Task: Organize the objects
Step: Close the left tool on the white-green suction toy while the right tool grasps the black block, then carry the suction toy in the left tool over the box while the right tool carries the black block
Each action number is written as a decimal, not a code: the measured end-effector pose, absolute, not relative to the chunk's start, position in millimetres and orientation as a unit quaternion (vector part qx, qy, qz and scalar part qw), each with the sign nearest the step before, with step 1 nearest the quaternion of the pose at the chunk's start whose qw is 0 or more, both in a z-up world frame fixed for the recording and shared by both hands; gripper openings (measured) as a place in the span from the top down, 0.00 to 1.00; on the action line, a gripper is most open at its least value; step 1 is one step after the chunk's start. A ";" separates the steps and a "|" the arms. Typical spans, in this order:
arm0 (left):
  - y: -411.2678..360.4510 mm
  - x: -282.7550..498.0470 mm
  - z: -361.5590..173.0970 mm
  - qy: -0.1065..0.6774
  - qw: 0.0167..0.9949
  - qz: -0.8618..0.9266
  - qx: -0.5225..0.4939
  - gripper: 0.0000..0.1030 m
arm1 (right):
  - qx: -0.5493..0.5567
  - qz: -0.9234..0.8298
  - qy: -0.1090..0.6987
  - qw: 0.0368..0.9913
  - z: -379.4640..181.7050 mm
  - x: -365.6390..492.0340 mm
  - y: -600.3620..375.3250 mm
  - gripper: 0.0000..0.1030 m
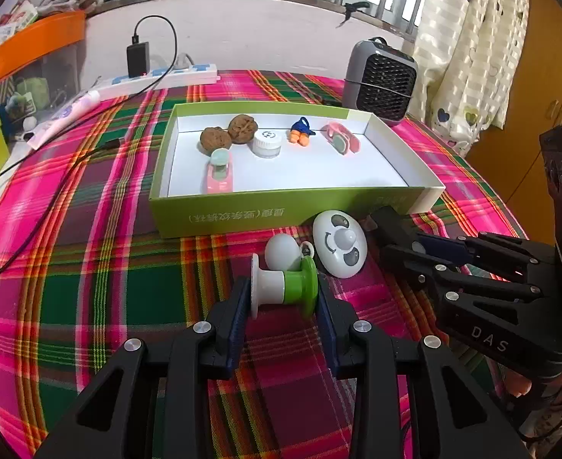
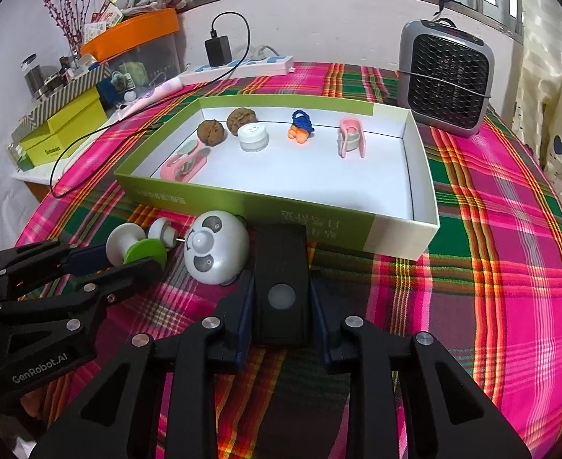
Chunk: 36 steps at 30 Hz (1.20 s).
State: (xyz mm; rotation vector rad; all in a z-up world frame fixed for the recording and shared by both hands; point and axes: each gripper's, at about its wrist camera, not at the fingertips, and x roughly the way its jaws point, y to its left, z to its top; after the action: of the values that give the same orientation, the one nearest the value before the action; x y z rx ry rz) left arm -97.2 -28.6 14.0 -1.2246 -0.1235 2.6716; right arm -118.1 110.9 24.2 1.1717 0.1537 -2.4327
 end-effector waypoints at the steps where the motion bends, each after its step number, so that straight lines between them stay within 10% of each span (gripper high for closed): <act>1: -28.8 -97.0 14.1 -0.042 0.099 0.904 -0.414 0.69 | 0.422 -0.879 0.055 0.216 24.4 -117.6 111.3 0.73; 36: -24.8 -85.7 28.2 -0.025 0.080 0.916 -0.392 0.69 | 0.415 -0.881 0.048 0.223 32.4 -102.9 118.6 0.73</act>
State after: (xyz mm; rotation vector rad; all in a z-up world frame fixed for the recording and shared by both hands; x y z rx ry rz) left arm -85.7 -24.8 28.2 -1.1726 -0.0735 2.7396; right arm -102.9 118.6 32.4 1.1465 0.1334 -2.4326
